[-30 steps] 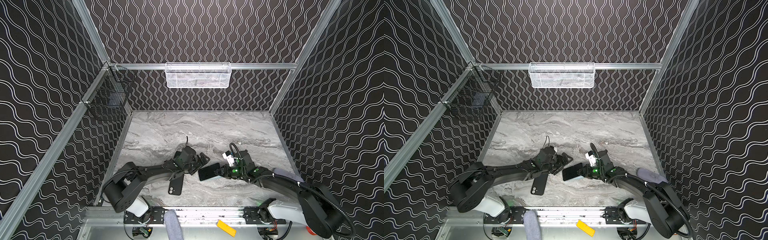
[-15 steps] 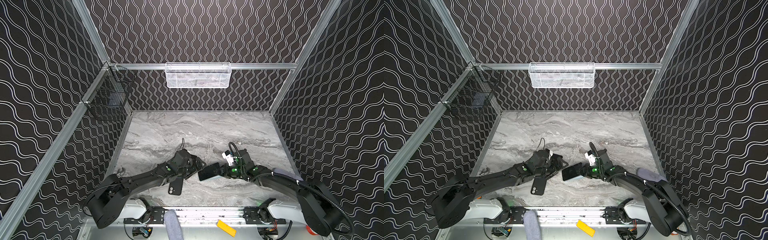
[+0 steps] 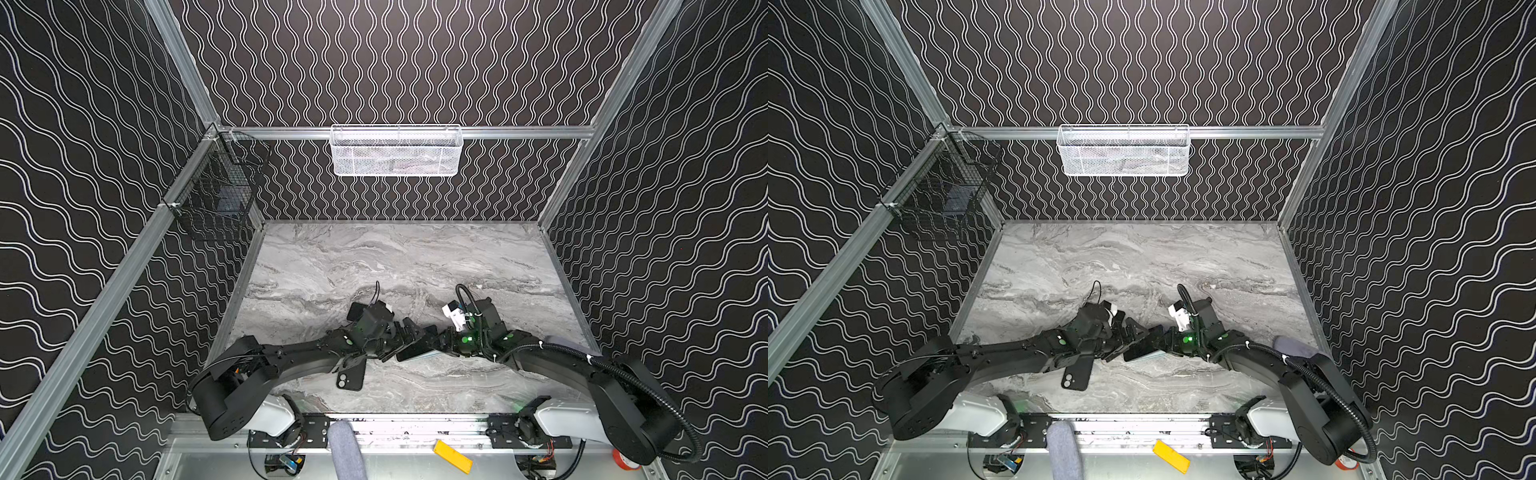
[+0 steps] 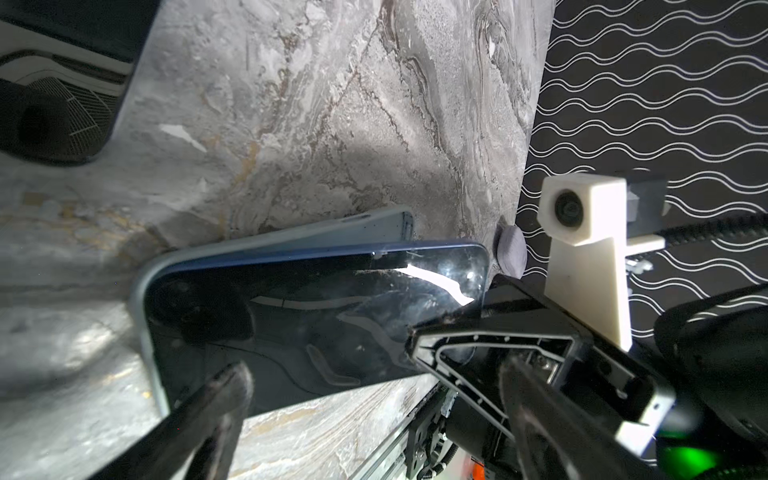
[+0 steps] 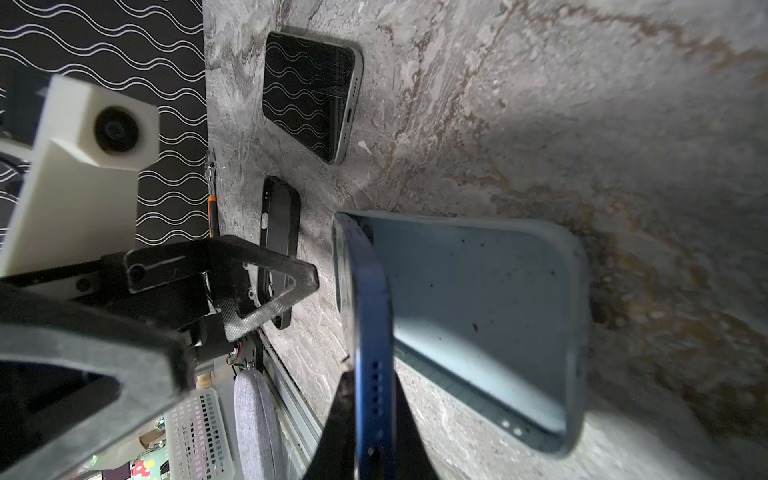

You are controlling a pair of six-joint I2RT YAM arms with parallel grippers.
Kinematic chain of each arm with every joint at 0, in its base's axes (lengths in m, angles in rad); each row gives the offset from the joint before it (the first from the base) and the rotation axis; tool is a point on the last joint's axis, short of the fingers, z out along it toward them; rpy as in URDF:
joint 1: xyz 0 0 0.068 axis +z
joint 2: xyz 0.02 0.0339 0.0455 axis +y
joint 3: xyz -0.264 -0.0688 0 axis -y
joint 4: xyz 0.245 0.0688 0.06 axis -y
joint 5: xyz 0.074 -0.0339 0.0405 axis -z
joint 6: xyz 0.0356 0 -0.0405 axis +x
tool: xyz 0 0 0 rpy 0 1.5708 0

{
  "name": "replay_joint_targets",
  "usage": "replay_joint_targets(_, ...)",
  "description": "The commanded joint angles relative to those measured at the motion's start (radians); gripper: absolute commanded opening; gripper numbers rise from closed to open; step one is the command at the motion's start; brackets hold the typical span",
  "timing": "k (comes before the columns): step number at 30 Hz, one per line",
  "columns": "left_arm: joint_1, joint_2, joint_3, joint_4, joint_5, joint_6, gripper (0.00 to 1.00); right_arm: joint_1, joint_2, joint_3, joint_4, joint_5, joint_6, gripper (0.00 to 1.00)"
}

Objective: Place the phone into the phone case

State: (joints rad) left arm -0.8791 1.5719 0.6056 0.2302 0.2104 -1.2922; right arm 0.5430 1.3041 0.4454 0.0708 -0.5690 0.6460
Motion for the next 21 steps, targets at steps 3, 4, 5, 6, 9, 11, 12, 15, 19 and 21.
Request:
replay_joint_targets(3, -0.001, -0.06, 0.024, -0.074, -0.08, 0.037, 0.98, 0.004, -0.001, -0.014, -0.257, 0.198, -0.027, 0.11)
replay_joint_targets(4, -0.001, -0.068, 0.029, -0.089, -0.088, 0.047, 0.98, 0.004, -0.006, -0.013, -0.259, 0.2, -0.027, 0.12)
replay_joint_targets(5, -0.001, -0.074, 0.034, -0.105, -0.093, 0.055, 0.98, 0.003, -0.01, -0.011, -0.264, 0.203, -0.028, 0.14)
replay_joint_targets(6, -0.001, -0.076, 0.036, -0.11, -0.094, 0.057, 0.98, 0.003, -0.017, -0.011, -0.268, 0.205, -0.03, 0.15)
replay_joint_targets(9, -0.002, -0.067, 0.039, -0.101, -0.091, 0.058, 0.98, 0.004, -0.025, -0.004, -0.282, 0.217, -0.037, 0.18)
replay_joint_targets(11, -0.002, -0.057, 0.034, -0.083, -0.085, 0.051, 0.99, 0.004, -0.032, 0.001, -0.289, 0.223, -0.038, 0.21)
replay_joint_targets(12, 0.0, -0.054, 0.031, -0.077, -0.08, 0.047, 0.98, 0.004, -0.035, 0.002, -0.292, 0.224, -0.04, 0.22)
replay_joint_targets(15, -0.001, -0.046, 0.026, -0.066, -0.075, 0.045, 0.98, 0.003, -0.044, 0.0, -0.292, 0.227, -0.039, 0.26)
replay_joint_targets(19, 0.0, -0.047, 0.026, -0.064, -0.075, 0.046, 0.98, 0.003, -0.056, 0.002, -0.298, 0.232, -0.038, 0.34)
replay_joint_targets(21, -0.001, -0.046, 0.025, -0.065, -0.074, 0.047, 0.98, 0.004, -0.06, 0.008, -0.302, 0.236, -0.04, 0.37)
